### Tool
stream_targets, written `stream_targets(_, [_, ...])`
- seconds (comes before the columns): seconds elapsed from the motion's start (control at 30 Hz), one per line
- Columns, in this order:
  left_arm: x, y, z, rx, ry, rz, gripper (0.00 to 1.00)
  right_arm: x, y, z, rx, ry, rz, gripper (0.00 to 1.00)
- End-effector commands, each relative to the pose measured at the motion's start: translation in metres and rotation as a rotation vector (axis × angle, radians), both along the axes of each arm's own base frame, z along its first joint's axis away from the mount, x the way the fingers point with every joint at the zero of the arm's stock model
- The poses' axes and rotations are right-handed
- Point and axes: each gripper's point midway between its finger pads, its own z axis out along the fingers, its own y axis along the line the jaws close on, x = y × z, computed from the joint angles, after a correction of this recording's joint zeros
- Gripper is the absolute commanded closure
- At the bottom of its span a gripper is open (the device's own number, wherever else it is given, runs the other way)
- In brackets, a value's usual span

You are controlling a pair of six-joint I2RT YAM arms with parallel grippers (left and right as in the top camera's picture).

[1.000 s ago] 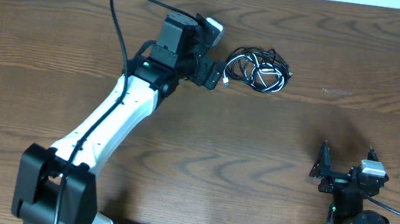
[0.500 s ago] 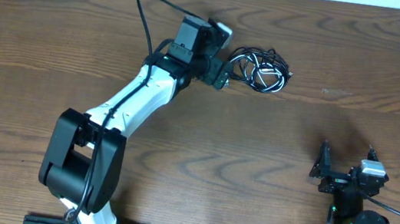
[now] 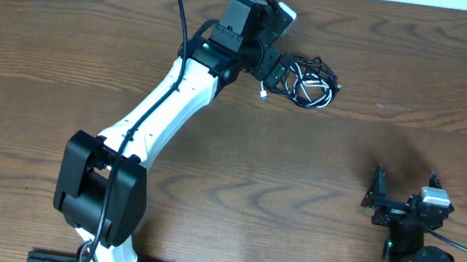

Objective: Untangle cables
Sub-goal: 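Grasp the cable bundle with the left gripper and lift it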

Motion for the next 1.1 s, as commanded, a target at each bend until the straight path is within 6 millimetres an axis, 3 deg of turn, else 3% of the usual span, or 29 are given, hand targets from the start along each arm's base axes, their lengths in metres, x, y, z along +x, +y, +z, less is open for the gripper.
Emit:
stream_targets(0.0, [0.004, 0.001, -0.012, 0.031, 0.013, -0.004, 0.02, 0.0, 0.001, 0.0, 0.01, -0.003, 0.002, 0.01])
stream_targets(0.3, [0.015, -0.004, -0.067, 0.102, 0.047, -0.058, 0.02, 0.0, 0.001, 0.0, 0.01, -0.003, 0.002, 0.01])
stream_targets(0.47, [0.032, -0.012, -0.102, 0.117, 0.02, -0.082, 0.02, 0.0, 0.001, 0.0, 0.01, -0.003, 0.002, 0.01])
stream_targets(0.67, [0.031, -0.012, -0.138, 0.138, 0.072, -0.085, 0.02, 0.0, 0.001, 0.0, 0.01, -0.003, 0.002, 0.01])
stream_targets(0.97, [0.026, -0.01, -0.162, 0.156, 0.116, -0.088, 0.01, 0.0, 0.001, 0.0, 0.01, -0.003, 0.002, 0.01])
stream_targets(1.07, [0.026, -0.01, -0.162, 0.156, 0.116, -0.088, 0.14, 0.0, 0.001, 0.0, 0.01, -0.003, 0.002, 0.01])
